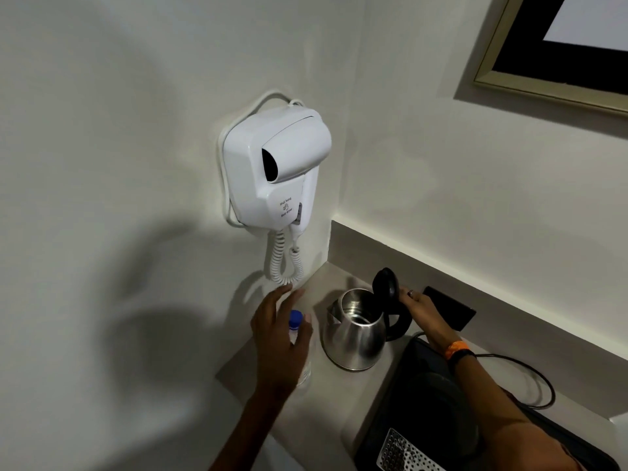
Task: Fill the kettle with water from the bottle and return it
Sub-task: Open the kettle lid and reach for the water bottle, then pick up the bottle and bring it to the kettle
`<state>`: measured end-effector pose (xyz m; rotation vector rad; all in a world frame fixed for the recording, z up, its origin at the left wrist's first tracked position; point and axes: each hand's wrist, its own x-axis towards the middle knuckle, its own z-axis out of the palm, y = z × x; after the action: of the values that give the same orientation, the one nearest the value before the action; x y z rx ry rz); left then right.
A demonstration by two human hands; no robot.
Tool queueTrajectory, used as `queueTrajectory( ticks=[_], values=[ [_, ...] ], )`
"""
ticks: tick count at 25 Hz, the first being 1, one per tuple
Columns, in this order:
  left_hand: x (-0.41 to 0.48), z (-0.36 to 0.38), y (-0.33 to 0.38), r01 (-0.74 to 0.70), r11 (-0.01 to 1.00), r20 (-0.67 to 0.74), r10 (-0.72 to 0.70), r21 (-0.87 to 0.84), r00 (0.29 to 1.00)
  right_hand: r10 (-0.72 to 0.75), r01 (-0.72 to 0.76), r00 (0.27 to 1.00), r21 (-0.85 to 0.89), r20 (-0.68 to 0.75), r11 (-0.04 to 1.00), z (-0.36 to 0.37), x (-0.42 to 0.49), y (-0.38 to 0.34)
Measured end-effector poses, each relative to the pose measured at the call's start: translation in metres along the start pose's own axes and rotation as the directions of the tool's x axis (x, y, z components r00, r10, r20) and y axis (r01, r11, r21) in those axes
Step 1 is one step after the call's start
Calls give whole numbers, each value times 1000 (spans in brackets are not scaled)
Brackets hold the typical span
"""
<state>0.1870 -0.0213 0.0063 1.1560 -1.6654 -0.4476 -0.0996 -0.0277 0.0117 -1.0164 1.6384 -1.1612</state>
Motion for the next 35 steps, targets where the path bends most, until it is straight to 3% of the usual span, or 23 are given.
queueTrajectory(
  ticks=[3, 6, 9, 13, 18, 21, 24, 28, 32, 35],
  values=[
    [-3, -7, -17, 212, 934, 216, -153, -286, 964, 3, -3, 1000, 0, -8, 1000, 1, 0, 2],
    [-1, -3, -20, 238, 902, 140, -200, -360, 970, -2, 2, 1000, -15, -4, 1000, 0, 1, 3],
    [-1, 7, -16, 133, 917, 49, -124, -375, 991, -15, 14, 1000, -21, -22, 1000, 1, 2, 7],
    [-6, 20, -17, 196, 920, 63, -185, -341, 981, -4, 3, 999, -29, -45, 1000, 2, 5, 10],
    [-26, 28, -53, 344, 933, 21, -344, -105, 939, 21, -26, 995, -42, -99, 999, 5, 7, 16],
    [-51, 33, -73, 363, 932, -4, -363, 0, 932, 28, -32, 992, -35, -122, 999, 6, 10, 20],
    [-63, 40, -86, 404, 915, 68, -404, 21, 912, 27, -33, 993, -51, -118, 998, 7, 11, 20],
    [-42, 45, -98, 345, 932, 126, -358, 109, 925, 4, -8, 994, -40, -110, 999, 6, 9, 20],
    [-9, 41, -85, 76, 938, 272, -174, 337, 946, 7, -10, 993, -28, -118, 1000, 8, 10, 20],
    [18, 30, -68, -168, 827, 472, -129, 536, 872, 8, -9, 992, -8, -122, 1000, 9, 10, 21]
  ],
)
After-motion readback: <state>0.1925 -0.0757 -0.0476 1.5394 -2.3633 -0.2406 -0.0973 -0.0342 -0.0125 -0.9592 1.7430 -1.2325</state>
